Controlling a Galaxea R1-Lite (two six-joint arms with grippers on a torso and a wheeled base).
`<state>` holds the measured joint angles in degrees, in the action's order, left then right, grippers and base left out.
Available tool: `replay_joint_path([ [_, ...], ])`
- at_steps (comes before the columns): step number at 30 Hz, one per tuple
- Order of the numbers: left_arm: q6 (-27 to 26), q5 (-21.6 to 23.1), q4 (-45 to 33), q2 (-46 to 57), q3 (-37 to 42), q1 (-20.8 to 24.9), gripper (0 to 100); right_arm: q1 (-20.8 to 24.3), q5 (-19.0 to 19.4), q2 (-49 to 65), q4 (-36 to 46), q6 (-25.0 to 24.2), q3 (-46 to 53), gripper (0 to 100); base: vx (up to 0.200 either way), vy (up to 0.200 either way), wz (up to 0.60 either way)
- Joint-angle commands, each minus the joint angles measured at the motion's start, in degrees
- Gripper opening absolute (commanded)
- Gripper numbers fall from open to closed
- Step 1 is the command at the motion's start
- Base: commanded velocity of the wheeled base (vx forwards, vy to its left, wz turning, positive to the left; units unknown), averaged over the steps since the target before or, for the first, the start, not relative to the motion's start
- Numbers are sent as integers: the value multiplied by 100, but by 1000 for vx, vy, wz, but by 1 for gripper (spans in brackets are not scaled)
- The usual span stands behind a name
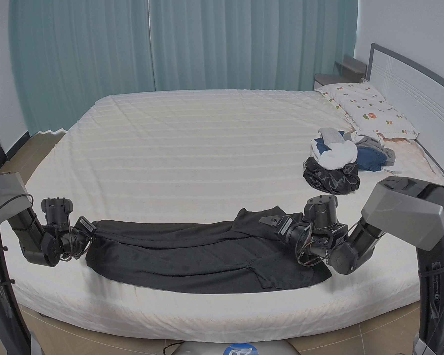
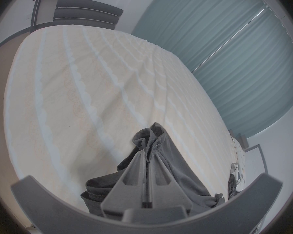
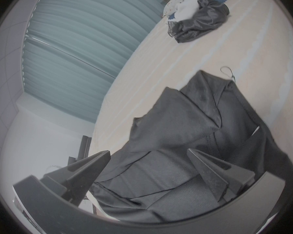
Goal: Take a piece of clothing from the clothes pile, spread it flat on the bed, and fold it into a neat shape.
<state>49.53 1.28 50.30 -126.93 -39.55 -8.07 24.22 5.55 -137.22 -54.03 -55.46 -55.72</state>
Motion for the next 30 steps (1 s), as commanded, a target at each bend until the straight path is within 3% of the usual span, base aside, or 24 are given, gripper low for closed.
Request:
replay_joint_path([
  [1,74,-5,77,142,26,16,0,127,-133,-481,129,-27,-325,100,0,0,0],
  [7,268,-5,94,177,8,51,0,100,-221,-534,305,-36,-519,100,0,0,0],
  [14,259,-5,103,142,8,51,0,127,-669,-763,516,-27,-984,100,0,0,0],
  [15,250,-14,103,124,8,51,0,118,-730,-771,525,-27,-1028,0,0,0,0],
  [24,180,4,85,81,35,51,0,135,-1144,-745,507,-36,-1072,0,0,0,0],
  [30,-418,-14,94,-7,167,34,0,144,-1372,-657,437,-36,-1090,0,0,0,0],
])
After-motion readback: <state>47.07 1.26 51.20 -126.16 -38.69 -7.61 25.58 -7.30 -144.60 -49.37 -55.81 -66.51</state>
